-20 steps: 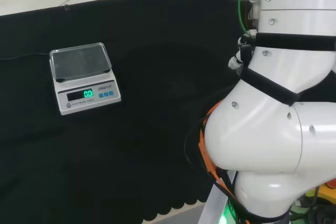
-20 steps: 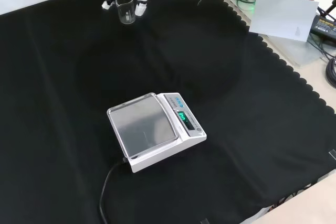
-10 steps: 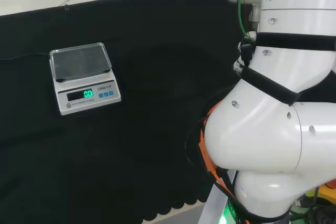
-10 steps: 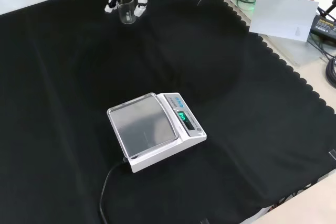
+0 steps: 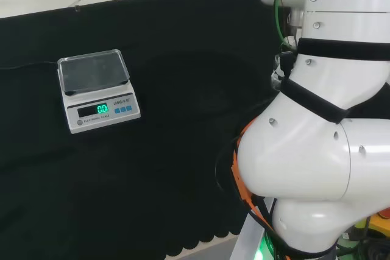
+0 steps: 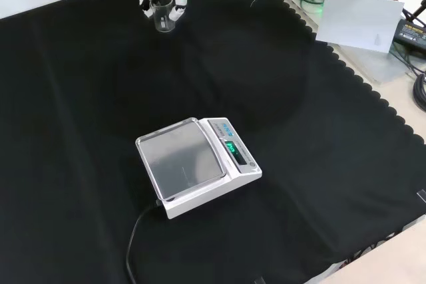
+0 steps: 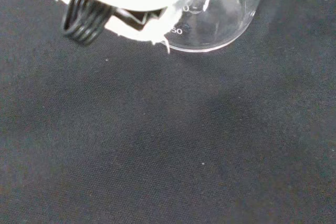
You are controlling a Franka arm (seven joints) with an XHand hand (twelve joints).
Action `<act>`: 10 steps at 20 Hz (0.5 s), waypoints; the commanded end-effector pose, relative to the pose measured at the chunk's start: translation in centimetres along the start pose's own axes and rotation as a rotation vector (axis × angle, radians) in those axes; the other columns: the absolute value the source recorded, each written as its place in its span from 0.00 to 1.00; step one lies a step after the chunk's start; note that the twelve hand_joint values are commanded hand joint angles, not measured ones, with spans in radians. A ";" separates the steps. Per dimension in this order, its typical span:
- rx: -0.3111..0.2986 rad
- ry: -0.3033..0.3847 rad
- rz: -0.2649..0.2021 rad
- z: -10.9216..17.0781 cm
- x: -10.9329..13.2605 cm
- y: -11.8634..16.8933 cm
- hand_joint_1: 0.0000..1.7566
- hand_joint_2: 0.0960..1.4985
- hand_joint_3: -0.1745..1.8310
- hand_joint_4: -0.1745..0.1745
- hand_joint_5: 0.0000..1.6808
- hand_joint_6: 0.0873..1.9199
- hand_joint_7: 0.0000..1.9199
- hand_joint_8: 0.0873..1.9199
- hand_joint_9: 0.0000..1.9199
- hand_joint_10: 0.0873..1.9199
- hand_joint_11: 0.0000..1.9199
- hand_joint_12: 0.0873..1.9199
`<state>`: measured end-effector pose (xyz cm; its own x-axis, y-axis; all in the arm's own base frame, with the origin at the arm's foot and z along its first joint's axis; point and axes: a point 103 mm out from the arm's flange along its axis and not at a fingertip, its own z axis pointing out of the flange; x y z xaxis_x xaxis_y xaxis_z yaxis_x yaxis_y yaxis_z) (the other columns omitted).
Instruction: Pick up the beaker.
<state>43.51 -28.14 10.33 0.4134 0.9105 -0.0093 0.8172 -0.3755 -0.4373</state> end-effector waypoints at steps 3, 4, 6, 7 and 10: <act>-0.036 -0.051 0.010 0.5 1.6 0.2 0.66 0.33 0.46 0.53 0.41 0.53 0.45 0.37 0.52 0.28 0.38 0.64; -0.035 -0.052 0.013 0.6 1.8 0.2 0.66 0.33 0.46 0.53 0.41 0.53 0.45 0.37 0.53 0.28 0.38 0.64; -0.033 -0.052 0.018 0.6 1.8 0.2 0.66 0.33 0.46 0.52 0.41 0.54 0.45 0.37 0.53 0.28 0.38 0.64; -0.034 -0.048 0.019 0.5 1.9 0.1 0.66 0.33 0.46 0.52 0.42 0.54 0.45 0.37 0.53 0.28 0.38 0.64; -0.039 -0.028 0.013 -0.3 0.1 -0.2 0.66 0.34 0.46 0.52 0.42 0.54 0.45 0.38 0.53 0.27 0.38 0.64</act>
<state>44.18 -26.41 9.86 0.4090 0.9105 -0.0613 0.8226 -0.3969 -0.4072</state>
